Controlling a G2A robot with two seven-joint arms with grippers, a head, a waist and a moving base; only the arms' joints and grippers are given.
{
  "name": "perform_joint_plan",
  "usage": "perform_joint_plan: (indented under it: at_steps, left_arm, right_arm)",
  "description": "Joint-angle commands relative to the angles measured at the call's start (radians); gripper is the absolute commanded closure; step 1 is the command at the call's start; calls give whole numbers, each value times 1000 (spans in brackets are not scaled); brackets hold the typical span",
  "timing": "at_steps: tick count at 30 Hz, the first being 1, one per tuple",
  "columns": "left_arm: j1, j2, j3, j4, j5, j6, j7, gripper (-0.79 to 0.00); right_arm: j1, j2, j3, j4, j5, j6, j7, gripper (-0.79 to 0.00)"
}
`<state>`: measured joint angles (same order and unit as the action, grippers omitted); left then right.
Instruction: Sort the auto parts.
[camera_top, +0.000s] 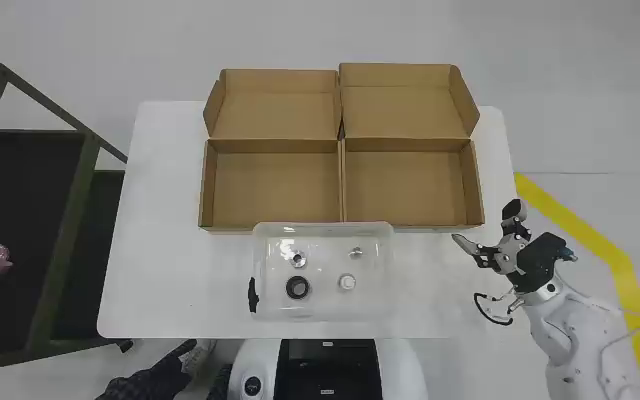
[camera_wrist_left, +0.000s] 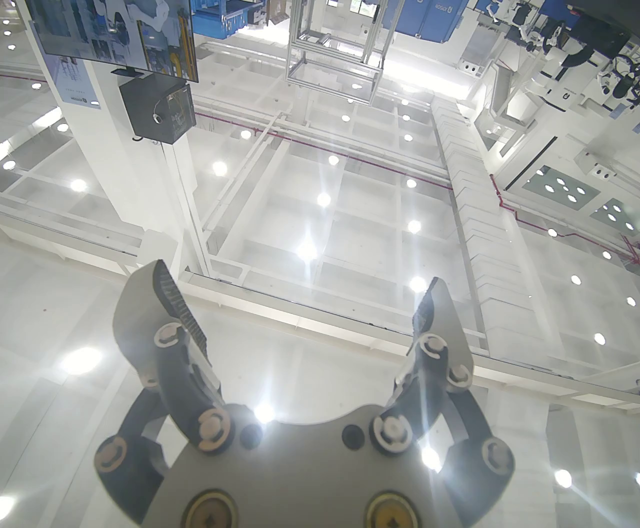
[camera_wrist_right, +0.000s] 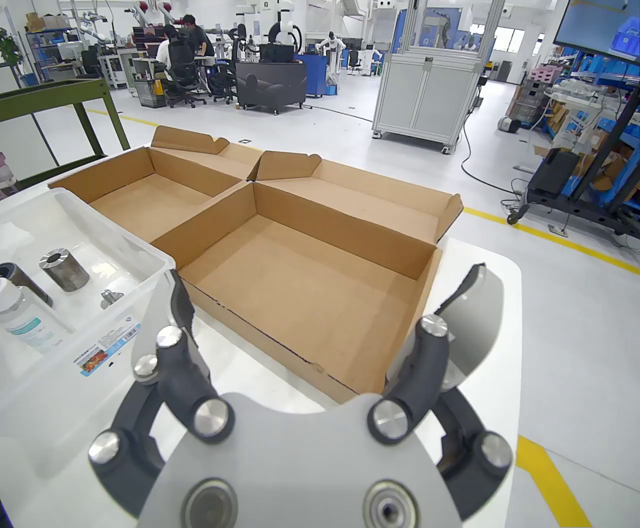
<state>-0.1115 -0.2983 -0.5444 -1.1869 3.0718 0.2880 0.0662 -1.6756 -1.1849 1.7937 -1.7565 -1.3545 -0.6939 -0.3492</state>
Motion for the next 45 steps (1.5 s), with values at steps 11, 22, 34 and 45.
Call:
perform_joint_plan:
  at_steps: [11,22,34,45]
  left_arm:
    - [0,0,0,0,0,0,0,-784]
    - [0,0,0,0,0,0,0,-785]
    - [0,0,0,0,0,0,0,-785]
    - [0,0,0,0,0,0,0,-785]
  right_arm:
    - [0,0,0,0,0,0,0,-785]
    - [27,7,-17,-11,42,-61,95,-785]
    - [50,28,-113,-176,-66,-266,177,-785]
    - [63,40,-276,-250,-197,-318,243,-785]
